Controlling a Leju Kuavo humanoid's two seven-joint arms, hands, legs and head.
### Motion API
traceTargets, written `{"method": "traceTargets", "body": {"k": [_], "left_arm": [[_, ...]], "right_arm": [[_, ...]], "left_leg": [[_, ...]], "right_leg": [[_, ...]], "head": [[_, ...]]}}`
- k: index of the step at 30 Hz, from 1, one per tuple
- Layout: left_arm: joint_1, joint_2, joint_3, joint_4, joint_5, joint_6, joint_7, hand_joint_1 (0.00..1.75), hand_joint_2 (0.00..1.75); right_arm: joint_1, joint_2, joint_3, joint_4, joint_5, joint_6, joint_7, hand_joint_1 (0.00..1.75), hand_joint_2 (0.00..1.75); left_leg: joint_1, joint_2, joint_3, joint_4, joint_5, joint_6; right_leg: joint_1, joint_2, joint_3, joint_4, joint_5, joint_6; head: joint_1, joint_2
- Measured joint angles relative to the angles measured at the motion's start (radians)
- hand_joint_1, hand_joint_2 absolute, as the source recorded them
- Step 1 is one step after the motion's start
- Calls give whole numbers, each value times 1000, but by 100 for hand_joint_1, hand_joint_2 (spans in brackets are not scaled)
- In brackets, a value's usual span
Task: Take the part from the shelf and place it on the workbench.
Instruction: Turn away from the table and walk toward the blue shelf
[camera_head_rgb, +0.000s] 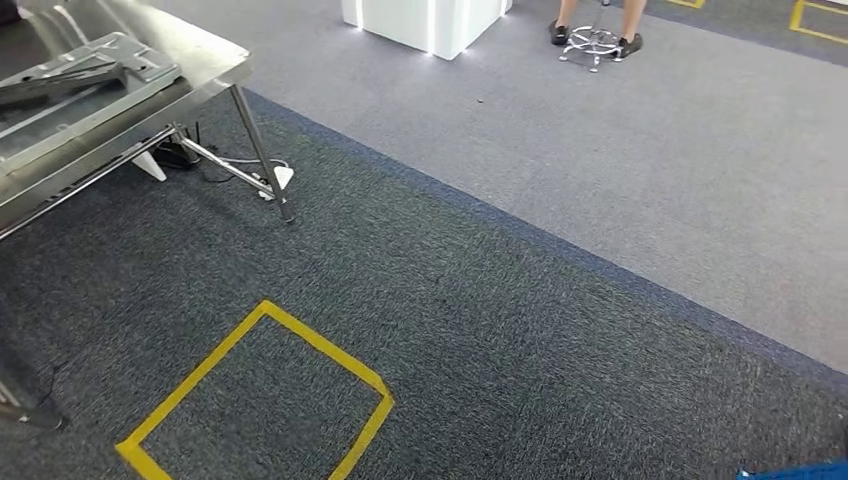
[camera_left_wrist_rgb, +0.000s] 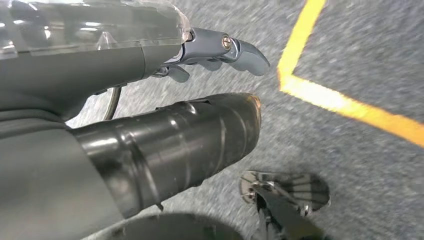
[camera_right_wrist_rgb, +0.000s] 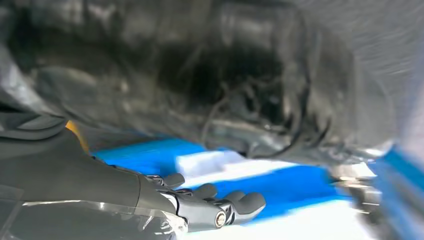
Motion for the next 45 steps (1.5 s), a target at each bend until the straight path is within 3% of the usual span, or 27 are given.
{"method": "traceTargets", "body": {"k": [2,4,6,8,10,11,12,15,17,19,21,23,25,26,27,28,30,32,34,35,37,39,40,41,42,43,45], "left_arm": [[-3,0,3,0,2,0,-2,0,0],[-8,-2,6,0,3,0,-4,0,0],[-10,-5,10,0,4,1,-5,0,0],[-7,-7,16,0,4,1,-6,0,0],[-4,-7,20,0,4,2,-5,0,0],[-3,-7,21,0,3,3,-4,0,0],[-4,-7,21,0,3,4,-4,0,0],[-8,-7,21,0,-2,6,-4,0,0],[-10,-7,21,0,-4,8,-6,0,0],[-15,-7,21,0,-5,9,-8,0,0],[-17,-7,21,0,-7,9,-9,0,0],[-16,-7,21,0,-10,9,-8,0,0],[-12,-6,21,0,-13,9,-7,0,0],[-10,-6,22,0,-14,9,-6,0,0],[-9,-6,22,0,-14,9,-6,0,0],[-8,-6,22,0,-14,9,-5,0,0],[-8,-4,22,0,-15,9,-5,0,0],[-8,-2,22,0,-15,9,-4,0,0],[-9,0,22,0,-15,9,-4,0,0],[-10,1,22,0,-15,8,-4,0,0],[-10,3,23,0,-15,6,-7,0,0],[-9,4,23,0,-15,4,-9,0,0],[-7,5,23,0,-15,2,-9,0,0],[-7,6,23,0,-15,1,-9,0,0],[-7,6,23,0,-15,1,-9,0,0],[-8,7,23,0,-15,0,-9,0,0],[-9,7,23,0,-16,0,-9,0,0]], "right_arm": [[-20,-4,-41,56,16,-25,33,0,0],[-30,-12,-81,116,59,-73,92,0,0],[-39,-20,-124,189,150,-126,179,0,0],[-54,-22,-171,252,265,-150,272,0,0],[-69,-21,-218,308,368,-152,340,0,0],[-73,-21,-238,338,409,-152,363,0,0],[-76,-21,-254,370,444,-152,377,0,0],[-88,-23,-275,457,508,-151,376,0,0],[-98,-24,-275,498,536,-147,370,0,0],[-103,-27,-274,531,558,-139,367,0,0],[-106,-30,-273,557,569,-129,363,0,0],[-111,-31,-271,577,580,-119,361,0,0],[-113,-34,-266,592,594,-113,362,0,0],[-114,-35,-264,599,599,-112,362,0,0],[-114,-35,-261,605,603,-110,364,0,0],[-114,-36,-258,612,607,-108,368,0,0],[-114,-36,-251,625,617,-98,379,0,0],[-115,-36,-244,634,629,-85,389,0,0],[-112,-36,-236,641,642,-74,396,0,0],[-110,-36,-232,643,648,-68,398,0,0],[-110,-37,-224,647,659,-60,403,0,0],[-112,-37,-214,651,672,-55,410,0,0],[-113,-38,-209,652,681,-54,415,0,0],[-112,-39,-203,654,689,-55,420,0,0],[-111,-41,-197,655,696,-56,425,0,0],[-109,-43,-193,655,701,-56,429,0,0],[-108,-47,-186,657,710,-56,438,0,0]], "left_leg": [[-2,-28,12,-39,3,8],[-4,-7,18,-47,8,20],[-1,19,26,-62,17,34],[-2,50,29,-69,19,40],[-5,83,30,-69,16,41],[-6,98,31,-69,14,41],[-6,112,33,-69,12,39],[-9,143,44,-68,2,27],[-10,159,50,-69,-5,14],[-8,171,60,-70,-10,1],[-4,143,55,-38,-37,-8],[-2,93,10,68,-100,-11],[-2,72,-51,192,-148,-12],[-2,70,-66,216,-145,-11],[-2,68,-63,200,-121,-9],[-2,62,-43,147,-81,-7],[-1,18,6,16,-15,-1],[-4,-13,24,-42,3,4],[-7,2,26,-46,6,12],[-6,14,29,-52,10,20],[-3,40,34,-66,19,34],[-6,68,35,-70,21,40],[-7,84,35,-70,19,40],[-8,98,36,-69,18,40],[-9,112,37,-69,15,40],[-9,124,40,-69,13,38],[-11,144,48,-69,6,31]], "right_leg": [[-4,25,-12,10,-3,14],[-10,37,-18,9,-1,28],[-8,-8,-36,47,-25,36],[-7,-71,-93,159,-85,42],[-10,-92,-152,267,-123,48],[-12,-97,-158,277,-116,49],[-14,-103,-142,245,-90,49],[-11,-151,-37,49,-3,40],[-3,-164,-15,3,7,29],[-1,-144,-13,-1,9,16],[-5,-126,-6,-11,16,1],[-5,-109,-3,-16,19,-9],[-1,-84,-5,-14,19,-14],[1,-70,-5,-13,19,-14],[2,-55,-5,-10,18,-14],[2,-41,-4,-6,17,-13],[1,-17,-9,5,12,-6],[-1,2,-19,14,10,5],[-4,21,-26,12,14,19],[-4,15,-28,15,12,24],[-3,-32,-54,68,-23,32],[-3,-83,-115,193,-87,40],[-6,-91,-146,253,-109,43],[-8,-95,-162,286,-113,45],[-10,-99,-158,278,-98,47],[-11,-106,-133,231,-67,47],[-7,-144,-56,88,-6,40]], "head": [[0,0],[0,0],[4,0],[7,0],[7,0],[7,0],[7,0],[7,0],[7,0],[6,0],[6,0],[5,0],[5,0],[5,0],[5,0],[5,0],[5,0],[5,0],[5,0],[6,0],[7,0],[7,0],[7,0],[7,0],[7,0],[7,0],[7,0]]}}
